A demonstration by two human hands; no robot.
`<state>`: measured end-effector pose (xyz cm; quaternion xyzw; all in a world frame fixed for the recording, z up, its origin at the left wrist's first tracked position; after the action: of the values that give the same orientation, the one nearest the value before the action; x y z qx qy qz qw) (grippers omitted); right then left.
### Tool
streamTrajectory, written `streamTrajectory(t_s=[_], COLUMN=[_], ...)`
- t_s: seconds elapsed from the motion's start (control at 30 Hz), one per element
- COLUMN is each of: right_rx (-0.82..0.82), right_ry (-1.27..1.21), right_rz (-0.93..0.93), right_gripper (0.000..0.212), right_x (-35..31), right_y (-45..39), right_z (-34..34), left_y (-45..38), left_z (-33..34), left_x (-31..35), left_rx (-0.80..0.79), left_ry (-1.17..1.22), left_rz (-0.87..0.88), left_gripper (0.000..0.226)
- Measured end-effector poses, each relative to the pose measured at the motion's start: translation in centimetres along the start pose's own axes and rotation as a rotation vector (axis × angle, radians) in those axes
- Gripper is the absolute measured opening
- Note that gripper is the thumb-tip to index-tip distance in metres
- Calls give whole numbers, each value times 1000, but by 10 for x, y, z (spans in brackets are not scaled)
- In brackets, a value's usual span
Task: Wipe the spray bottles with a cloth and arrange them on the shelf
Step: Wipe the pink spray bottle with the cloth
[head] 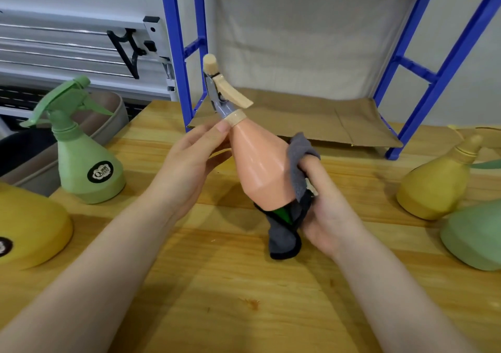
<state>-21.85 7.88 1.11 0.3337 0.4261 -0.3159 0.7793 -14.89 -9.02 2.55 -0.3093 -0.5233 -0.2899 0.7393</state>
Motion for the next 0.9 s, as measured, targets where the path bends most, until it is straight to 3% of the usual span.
streamTrajectory(t_s=[0.1,0.17,0.27,0.57,0.63,0.9], right_rx=[78,98,83,64,66,49], right_ry=[278,541,781,1110,1166,1126], right_rz=[-294,-504,-662,-697,-719,-731], right_gripper=[38,53,56,37,37,35], right_x=[-7,-11,-11,-5,-7,-9], right_y=[0,2,8,10,13,15], right_z=[-1,1,6,7,7,11], left_y=[2,2,4,26,29,29], left_z=[1,1,2,25,29,28], left_x=[1,3,5,3,3,9], left_rx=[59,87,59,-203,-259,-236], left_ry=[-20,-22,-33,-253,-243,-135], left_rz=[10,24,31,69,83,136], left_gripper=[45,46,41,16,22,28])
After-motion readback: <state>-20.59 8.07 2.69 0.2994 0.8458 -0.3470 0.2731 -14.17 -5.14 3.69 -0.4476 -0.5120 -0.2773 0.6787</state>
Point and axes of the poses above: each hand's wrist, its own y-axis away from the middle knuckle, its own z-axis out of the palm, x = y × z, the point moved 3 cm from there along -y, towards the middle knuckle, and after that the axes turned 8 degrees about x, right-handed, at the moved point
